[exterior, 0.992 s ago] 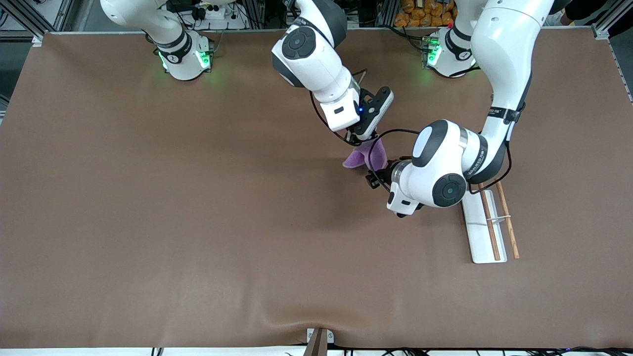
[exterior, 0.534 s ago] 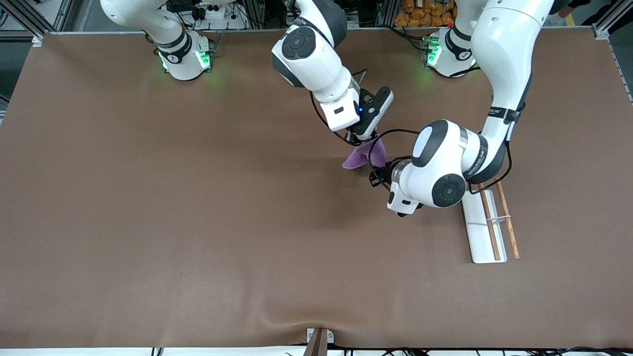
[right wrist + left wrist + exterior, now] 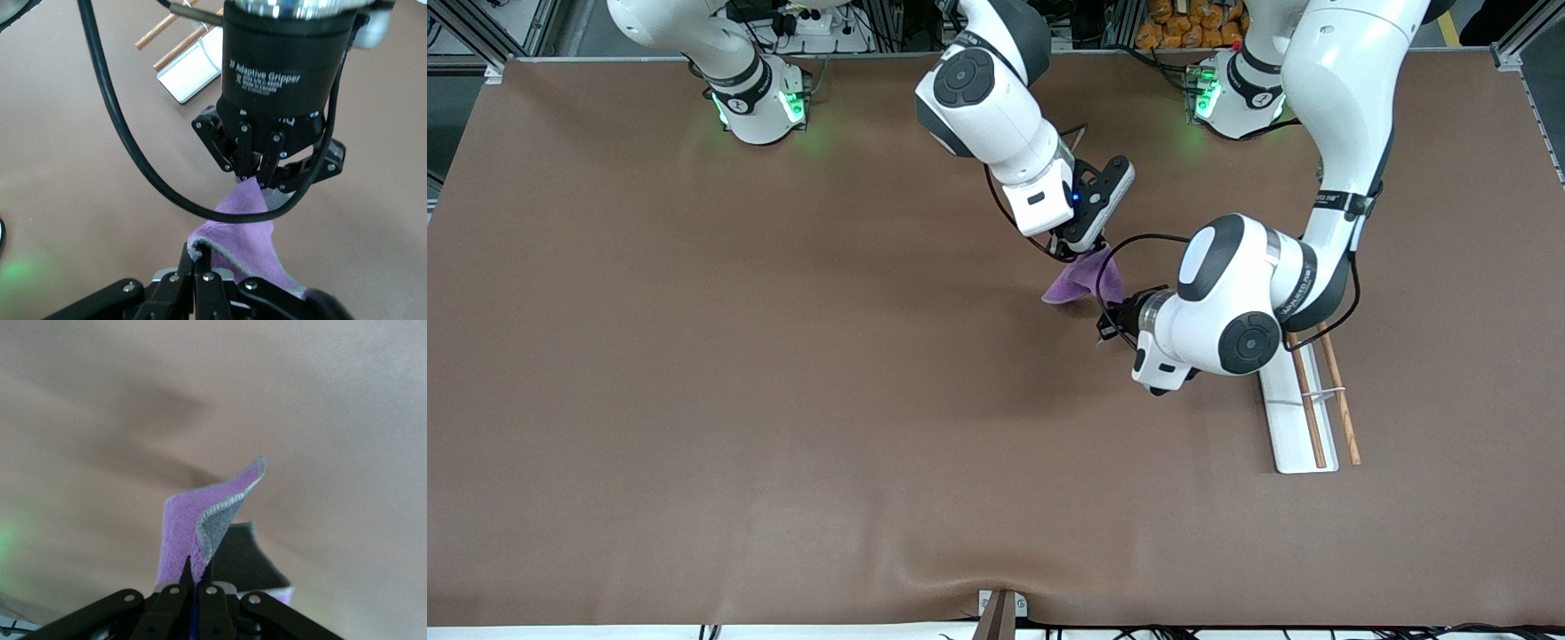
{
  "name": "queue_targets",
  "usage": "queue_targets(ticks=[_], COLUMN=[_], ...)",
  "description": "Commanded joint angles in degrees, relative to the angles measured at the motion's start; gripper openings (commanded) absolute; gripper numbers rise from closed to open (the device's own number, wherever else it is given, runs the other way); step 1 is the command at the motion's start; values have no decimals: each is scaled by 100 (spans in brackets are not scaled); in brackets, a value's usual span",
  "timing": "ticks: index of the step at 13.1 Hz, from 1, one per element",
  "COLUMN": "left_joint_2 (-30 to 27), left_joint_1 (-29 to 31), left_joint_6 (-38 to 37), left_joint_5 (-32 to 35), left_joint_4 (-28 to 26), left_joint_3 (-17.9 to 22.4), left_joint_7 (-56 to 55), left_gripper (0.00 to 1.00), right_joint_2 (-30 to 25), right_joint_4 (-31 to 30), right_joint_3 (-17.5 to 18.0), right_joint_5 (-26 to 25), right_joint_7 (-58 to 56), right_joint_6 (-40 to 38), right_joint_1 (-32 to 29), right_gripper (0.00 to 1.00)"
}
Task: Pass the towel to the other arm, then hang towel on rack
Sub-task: 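Grasp the hanging towel with the left gripper below the right gripper, then open the right gripper while the left gripper pulls the towel away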
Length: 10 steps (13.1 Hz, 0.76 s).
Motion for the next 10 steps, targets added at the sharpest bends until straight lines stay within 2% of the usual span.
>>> queue_targets(ticks=[1,3,4,5,6,10], left_joint_2=[-160,-264,-352,-423,-484,-643], left_joint_1=[39,179,240,354,451,1066], left_joint_6=[-467,-600,-627,-714,-784,-1004], left_joint_5=[-37,-19,-2,-1,-1,103], left_joint_4=[202,273,282,282,282,291], left_joint_3=[70,79,79,79,87,87], left_joint_7=[-43,-25,27,158,342,1440], left_gripper=[0,0,0,0,0,0], right_joint_2=[72,72,64,55,63,55], right_joint_4=[151,151,151,151,134,134], right_joint_3=[41,41,41,41,32,41], right_joint_5=[122,122,122,113,113,113], right_joint_7=[25,34,25,7,7,25], right_joint_6=[-41,-59,-68,-59,-59,-68], right_joint_1=[-43,-43,-43,-43,-43,-43], right_gripper=[0,0,22,86,100,100])
